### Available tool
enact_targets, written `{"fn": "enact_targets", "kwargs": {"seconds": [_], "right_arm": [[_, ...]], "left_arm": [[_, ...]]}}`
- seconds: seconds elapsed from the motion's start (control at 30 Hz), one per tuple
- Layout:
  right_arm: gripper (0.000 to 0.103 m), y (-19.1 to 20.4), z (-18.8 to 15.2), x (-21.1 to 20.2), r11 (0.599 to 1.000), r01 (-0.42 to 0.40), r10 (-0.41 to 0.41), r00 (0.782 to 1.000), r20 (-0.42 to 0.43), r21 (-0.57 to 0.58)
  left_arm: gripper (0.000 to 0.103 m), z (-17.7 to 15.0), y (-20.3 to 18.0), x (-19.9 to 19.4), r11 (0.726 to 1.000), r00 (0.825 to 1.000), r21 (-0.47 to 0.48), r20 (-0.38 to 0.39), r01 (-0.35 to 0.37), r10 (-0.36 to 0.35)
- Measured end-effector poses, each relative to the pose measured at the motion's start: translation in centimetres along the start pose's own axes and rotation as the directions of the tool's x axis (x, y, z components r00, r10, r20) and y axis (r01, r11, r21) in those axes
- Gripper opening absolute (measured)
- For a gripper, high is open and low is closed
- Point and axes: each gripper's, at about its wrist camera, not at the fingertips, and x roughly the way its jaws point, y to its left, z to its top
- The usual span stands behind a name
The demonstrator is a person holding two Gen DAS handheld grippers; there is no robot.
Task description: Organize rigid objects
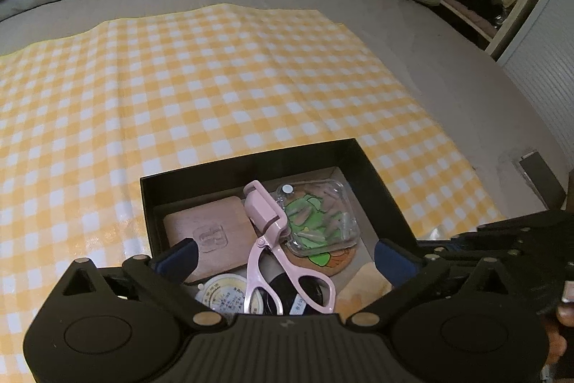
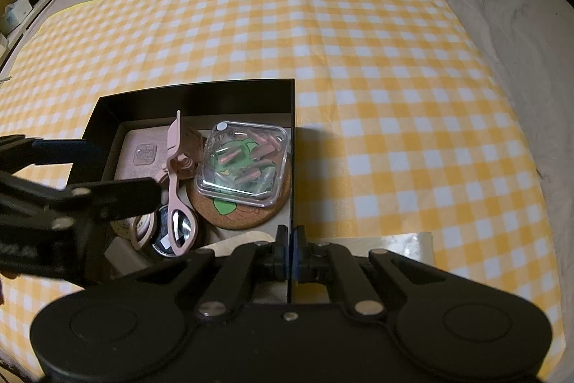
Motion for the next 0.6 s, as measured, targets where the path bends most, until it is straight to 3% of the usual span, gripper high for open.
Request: {"fn": "enact_targets", "kwargs": {"seconds": [0.6], "right_arm": [[0.007, 0.1, -0.1, -1.4, 1.0, 0.023, -0.023, 0.999, 0.037, 0.011]], "left_arm": [[0.103, -1.5, 1.8, -6.0, 1.0, 0.997, -0.028, 0.079, 0.008, -0.005]]}}
